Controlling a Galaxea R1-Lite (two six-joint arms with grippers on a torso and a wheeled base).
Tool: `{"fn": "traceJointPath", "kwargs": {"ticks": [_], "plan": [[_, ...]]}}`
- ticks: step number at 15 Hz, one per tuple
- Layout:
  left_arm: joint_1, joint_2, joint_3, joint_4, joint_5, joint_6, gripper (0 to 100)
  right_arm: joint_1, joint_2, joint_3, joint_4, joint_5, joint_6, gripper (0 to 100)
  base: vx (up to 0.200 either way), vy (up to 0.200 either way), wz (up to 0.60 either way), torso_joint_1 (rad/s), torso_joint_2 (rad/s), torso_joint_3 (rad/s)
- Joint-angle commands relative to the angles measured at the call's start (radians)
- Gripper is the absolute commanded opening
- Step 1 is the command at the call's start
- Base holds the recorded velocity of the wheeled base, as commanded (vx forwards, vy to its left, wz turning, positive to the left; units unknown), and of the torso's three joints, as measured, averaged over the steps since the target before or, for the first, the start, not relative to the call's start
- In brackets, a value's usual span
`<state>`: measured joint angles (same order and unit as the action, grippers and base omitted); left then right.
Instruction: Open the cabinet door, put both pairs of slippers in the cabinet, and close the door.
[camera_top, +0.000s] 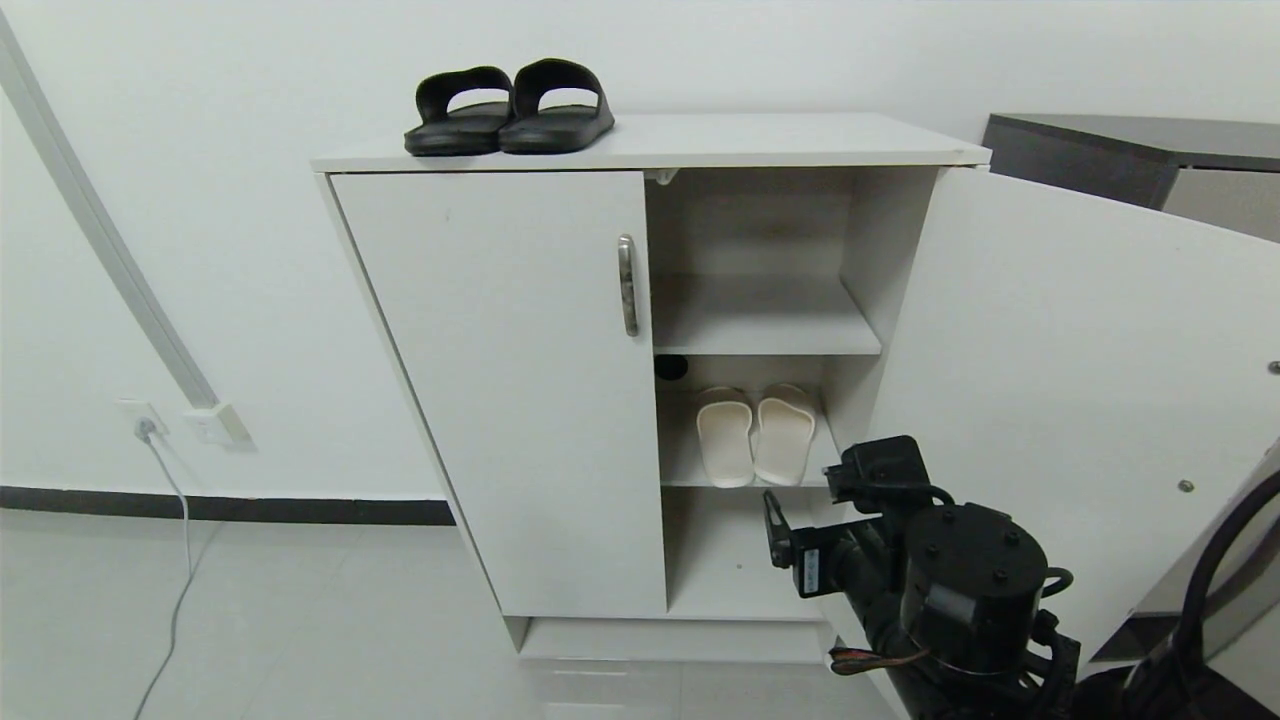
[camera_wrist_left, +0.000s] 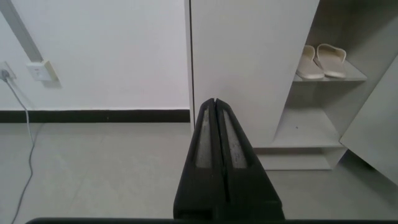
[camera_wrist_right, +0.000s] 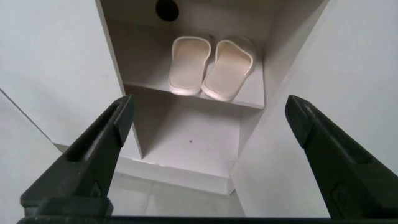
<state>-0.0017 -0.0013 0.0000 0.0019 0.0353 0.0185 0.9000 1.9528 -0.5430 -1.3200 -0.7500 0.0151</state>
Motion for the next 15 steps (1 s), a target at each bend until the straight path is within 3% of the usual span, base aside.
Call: {"fn": "traceJointPath", "kwargs": {"ticks": [1, 5, 15], "plan": [[0.0, 0.001, 0.0, 0.0, 0.001, 0.0, 0, 0.0, 0.006, 0.014, -0.001, 0.0, 0.0, 100, 0.0, 0.0, 0.0, 0.0, 0.0, 0.0], [0.0, 0.001, 0.0, 0.0, 0.001, -0.002, 0, 0.0, 0.003, 0.032, -0.005, 0.0, 0.0, 100, 0.0, 0.0, 0.0, 0.0, 0.0, 0.0], [0.0, 0.001, 0.0, 0.001, 0.001, -0.002, 0, 0.0, -0.002, 0.063, -0.008, 0.035, -0.001, 100, 0.0, 0.2, 0.0, 0.004, 0.0, 0.003]]}}
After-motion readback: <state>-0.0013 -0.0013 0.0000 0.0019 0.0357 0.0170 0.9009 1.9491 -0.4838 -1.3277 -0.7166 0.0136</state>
